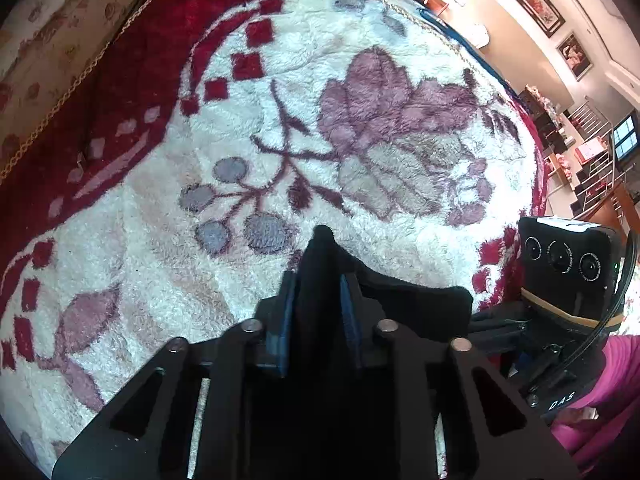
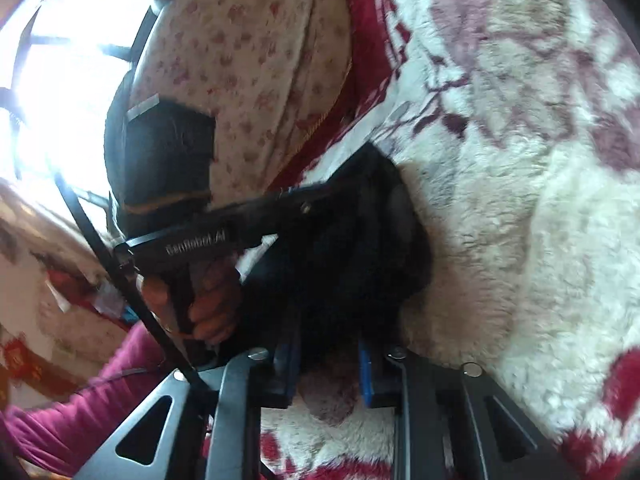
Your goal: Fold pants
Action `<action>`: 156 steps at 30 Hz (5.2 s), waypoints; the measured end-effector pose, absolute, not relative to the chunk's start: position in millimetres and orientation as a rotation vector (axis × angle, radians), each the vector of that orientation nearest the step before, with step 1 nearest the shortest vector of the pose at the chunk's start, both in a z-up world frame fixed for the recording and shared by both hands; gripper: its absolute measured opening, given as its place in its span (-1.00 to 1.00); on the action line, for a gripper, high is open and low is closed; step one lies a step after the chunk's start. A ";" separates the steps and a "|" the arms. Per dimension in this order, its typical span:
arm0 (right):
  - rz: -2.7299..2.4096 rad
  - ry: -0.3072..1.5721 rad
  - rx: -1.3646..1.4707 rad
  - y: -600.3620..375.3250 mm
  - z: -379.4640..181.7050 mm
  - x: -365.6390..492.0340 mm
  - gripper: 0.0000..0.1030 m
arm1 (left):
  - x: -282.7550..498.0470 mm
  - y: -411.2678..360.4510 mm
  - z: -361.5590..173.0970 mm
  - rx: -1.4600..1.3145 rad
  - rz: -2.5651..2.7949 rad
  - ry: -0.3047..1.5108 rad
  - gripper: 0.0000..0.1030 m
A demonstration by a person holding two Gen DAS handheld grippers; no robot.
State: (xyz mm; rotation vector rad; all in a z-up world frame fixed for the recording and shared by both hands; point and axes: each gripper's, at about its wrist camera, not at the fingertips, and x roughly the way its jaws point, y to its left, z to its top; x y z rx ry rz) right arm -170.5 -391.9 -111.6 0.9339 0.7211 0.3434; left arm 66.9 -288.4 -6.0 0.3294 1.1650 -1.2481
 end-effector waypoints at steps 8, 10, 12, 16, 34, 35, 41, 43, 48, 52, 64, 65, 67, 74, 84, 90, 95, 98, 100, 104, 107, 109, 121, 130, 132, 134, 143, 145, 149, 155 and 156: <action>0.372 0.673 0.883 -386.1 -97.9 -171.7 -0.78 | 66.0 -271.2 12.0 0.259 -1.252 1.127 -0.81; 0.390 0.637 0.873 -385.1 -89.0 -173.2 -0.78 | 65.5 -263.0 21.2 0.240 -1.251 1.105 -0.81; 0.407 0.618 0.855 -381.3 -79.3 -173.2 -0.79 | 64.9 -249.8 35.8 0.205 -1.252 1.085 -0.81; 0.450 0.592 0.792 -364.3 -54.3 -169.9 -0.78 | 61.1 -223.0 62.4 0.173 -1.227 1.032 -0.81; 0.753 0.661 0.506 -215.7 1.6 -121.5 -0.78 | 38.0 -12.2 68.6 -0.144 -0.935 1.013 -0.81; 0.767 0.675 0.495 -209.8 -1.2 -121.7 -0.78 | 35.4 0.2 61.7 -0.173 -0.911 1.025 -0.82; 0.856 0.786 0.462 -161.0 -28.4 -104.9 -0.78 | 17.2 60.5 30.2 -0.238 -0.761 1.064 -0.82; 0.866 0.817 0.442 -149.5 -35.8 -97.0 -0.78 | 12.3 78.0 21.7 -0.261 -0.713 1.077 -0.82; 0.873 0.894 0.409 -131.3 -53.5 -84.1 -0.78 | 3.5 110.2 21.5 -0.312 -0.633 1.049 -0.82; 0.895 0.891 0.409 -126.4 -41.4 -84.5 -0.42 | -6.5 120.0 37.6 -0.304 -0.589 0.994 -0.82; 0.772 0.769 0.586 -184.7 -8.2 -99.0 -0.42 | -40.6 82.6 71.8 -0.244 -0.669 0.907 -0.81; 0.720 0.775 0.563 -184.4 -8.7 -96.3 -0.42 | -40.1 74.5 66.8 -0.235 -0.655 0.920 -0.81; 0.672 0.781 0.554 -185.8 -12.5 -92.5 -0.42 | -38.4 63.2 58.0 -0.201 -0.602 0.928 -0.81; 0.607 0.843 0.590 -186.4 -43.2 -67.1 -0.42 | -26.5 52.2 16.6 -0.198 -0.464 0.995 -0.81; 0.633 0.827 0.602 -184.7 -18.7 -74.8 -0.42 | -45.4 75.7 33.9 -0.212 -0.429 0.962 -0.56; 0.735 0.827 0.537 -143.7 0.4 -78.6 -0.34 | -72.3 121.7 51.7 -0.283 -0.344 0.929 -0.21; 0.815 0.863 0.479 -94.3 2.0 -72.4 -0.18 | -98.6 165.5 60.3 -0.281 -0.211 0.894 -0.21; 0.861 0.883 0.437 -63.9 3.3 -64.1 -0.18 | -111.9 195.3 57.8 -0.312 -0.138 0.889 -0.21; 0.892 0.897 0.402 -40.3 5.4 -56.6 -0.17 | -118.5 212.6 54.7 -0.346 -0.092 0.888 -0.21; 0.955 0.918 0.316 10.2 11.1 -38.9 -0.06 | -127.9 253.1 44.4 -0.464 -0.009 0.881 -0.21; 0.995 0.941 0.259 47.7 15.1 -25.6 -0.06 | -132.0 272.8 37.8 -0.537 0.028 0.876 -0.21; 1.007 0.951 0.213 72.0 17.3 -16.6 -0.05 | -133.3 283.1 34.7 -0.570 0.058 0.869 -0.21; 1.031 0.977 -0.107 180.0 11.7 29.3 0.01 | -126.0 312.8 15.3 -0.685 0.184 0.841 -0.21; 1.091 1.005 -0.252 225.2 -2.2 46.6 0.01 | -124.8 321.9 -2.1 -0.740 0.211 0.852 0.04; 1.114 1.021 -0.274 233.1 -6.6 49.7 0.02 | -122.5 323.8 -5.3 -0.755 0.204 0.855 0.04; 1.125 1.033 -0.282 238.9 -9.2 52.0 0.02 | -119.4 324.1 -7.0 -0.759 0.205 0.852 0.06; 1.183 1.007 -0.281 246.9 -15.6 49.4 -0.27 | -114.0 326.0 -10.1 -0.783 0.200 0.817 0.12; 1.183 0.989 -0.290 247.1 -14.3 46.9 -0.37 | -110.9 327.4 -11.1 -0.770 0.196 0.810 -0.27; 1.176 0.967 -0.279 244.6 -11.3 44.3 -0.58 | -109.3 330.1 -9.4 -0.789 0.160 0.799 -0.57; 1.189 0.901 -0.224 226.5 17.2 33.2 -0.66 | -116.2 320.7 15.5 -0.738 0.152 0.760 -0.65; 1.189 0.886 -0.213 221.3 25.0 31.0 -0.66 | -117.9 318.7 21.6 -0.730 0.147 0.749 -0.65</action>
